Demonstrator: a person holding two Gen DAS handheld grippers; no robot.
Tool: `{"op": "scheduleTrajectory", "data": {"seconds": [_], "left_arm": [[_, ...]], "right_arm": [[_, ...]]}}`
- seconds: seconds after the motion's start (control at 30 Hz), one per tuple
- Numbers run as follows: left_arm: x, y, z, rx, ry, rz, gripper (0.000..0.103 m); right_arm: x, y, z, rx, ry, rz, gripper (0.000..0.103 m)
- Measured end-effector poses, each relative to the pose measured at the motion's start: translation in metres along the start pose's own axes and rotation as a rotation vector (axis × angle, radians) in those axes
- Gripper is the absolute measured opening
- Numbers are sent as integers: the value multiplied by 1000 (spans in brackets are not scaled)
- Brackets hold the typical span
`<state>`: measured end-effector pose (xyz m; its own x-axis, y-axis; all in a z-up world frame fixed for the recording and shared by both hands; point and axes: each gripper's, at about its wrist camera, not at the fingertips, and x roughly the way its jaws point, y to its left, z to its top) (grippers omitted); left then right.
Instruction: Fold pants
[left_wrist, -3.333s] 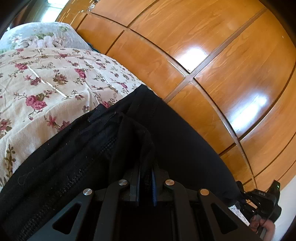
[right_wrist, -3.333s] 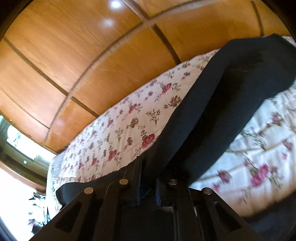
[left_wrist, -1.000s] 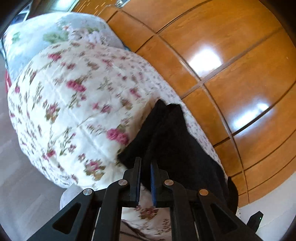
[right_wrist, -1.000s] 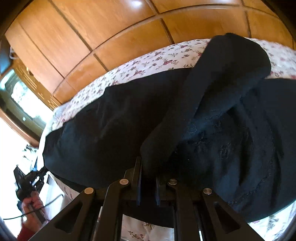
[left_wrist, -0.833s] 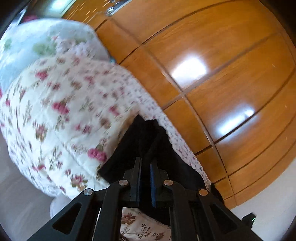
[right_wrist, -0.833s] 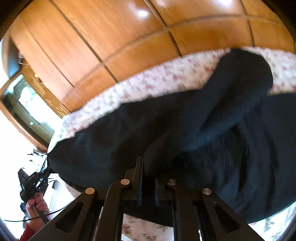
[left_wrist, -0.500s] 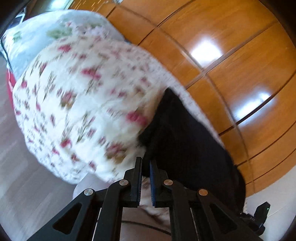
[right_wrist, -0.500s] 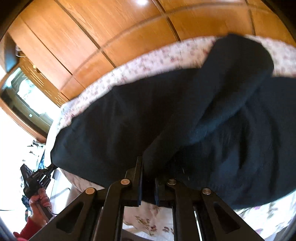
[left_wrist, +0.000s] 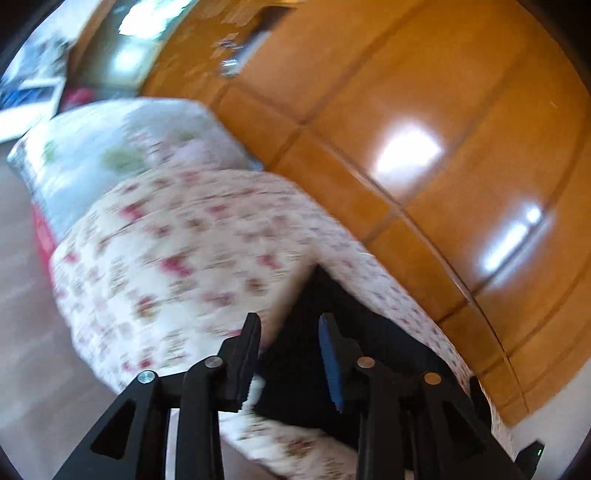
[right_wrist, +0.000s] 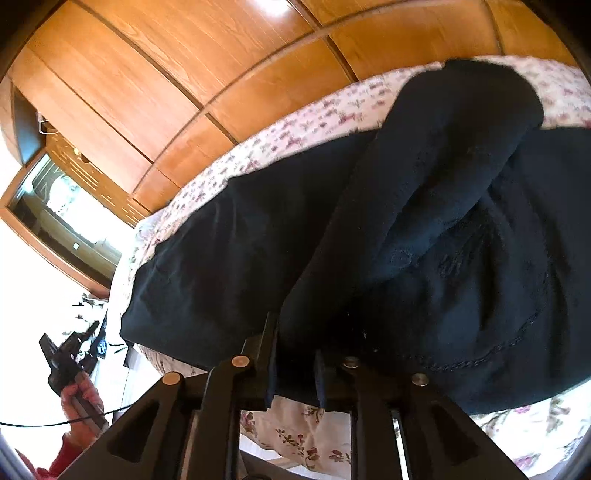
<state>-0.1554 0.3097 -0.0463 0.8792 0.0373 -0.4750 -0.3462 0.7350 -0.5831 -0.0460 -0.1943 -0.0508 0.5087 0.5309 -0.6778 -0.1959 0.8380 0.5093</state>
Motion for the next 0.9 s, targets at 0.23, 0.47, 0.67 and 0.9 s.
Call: {"op": "scheduleTrajectory", "data": {"seconds": [0.23,0.47,0.67,0.9], "left_arm": [[48,-112,-26,246,162,-205,36],[96,-226,-93,389,388,-421,46],[116,-309,-150,500,516,-575,63],[133,-365,-194,609,597,-618,68]], "right_arm": [[-37,-10,15,-22,-139,-57,22],[-67,-54,28,37,-178,-287,22],[-79,-99,36,100,-169,-466,22],[-85,-133,30,218,-166,-428,22]]}}
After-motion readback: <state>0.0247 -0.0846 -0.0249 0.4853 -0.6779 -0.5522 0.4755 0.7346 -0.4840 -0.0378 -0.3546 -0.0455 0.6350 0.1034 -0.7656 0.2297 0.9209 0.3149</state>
